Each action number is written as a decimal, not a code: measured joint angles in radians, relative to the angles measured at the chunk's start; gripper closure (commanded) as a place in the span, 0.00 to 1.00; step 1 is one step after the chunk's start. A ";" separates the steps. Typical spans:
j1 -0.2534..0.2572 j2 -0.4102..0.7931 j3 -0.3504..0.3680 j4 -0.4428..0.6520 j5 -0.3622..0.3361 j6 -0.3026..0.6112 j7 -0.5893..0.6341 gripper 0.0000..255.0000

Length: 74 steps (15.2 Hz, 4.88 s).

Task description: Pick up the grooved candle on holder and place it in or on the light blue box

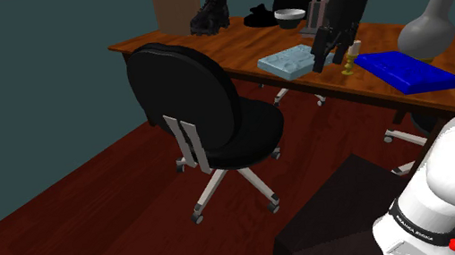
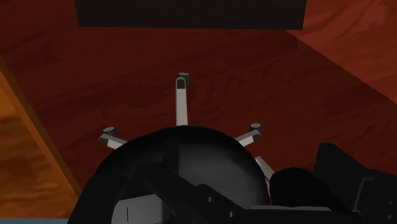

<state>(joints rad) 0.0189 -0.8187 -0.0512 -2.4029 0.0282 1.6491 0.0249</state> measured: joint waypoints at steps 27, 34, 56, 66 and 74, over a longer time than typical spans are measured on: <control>-0.090 0.529 -0.511 0.410 -0.208 0.098 -0.637 0.00; -0.095 0.569 -0.540 0.376 -0.203 0.170 -0.668 0.00; -0.094 0.570 -0.540 0.381 -0.202 0.167 -0.669 1.00; -0.088 0.576 -0.531 0.519 -0.193 0.034 -0.678 1.00; -0.084 0.596 -0.530 0.646 -0.181 -0.075 -0.694 1.00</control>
<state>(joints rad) -0.0651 -0.2229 -0.5815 -1.7566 -0.1524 1.5741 -0.6687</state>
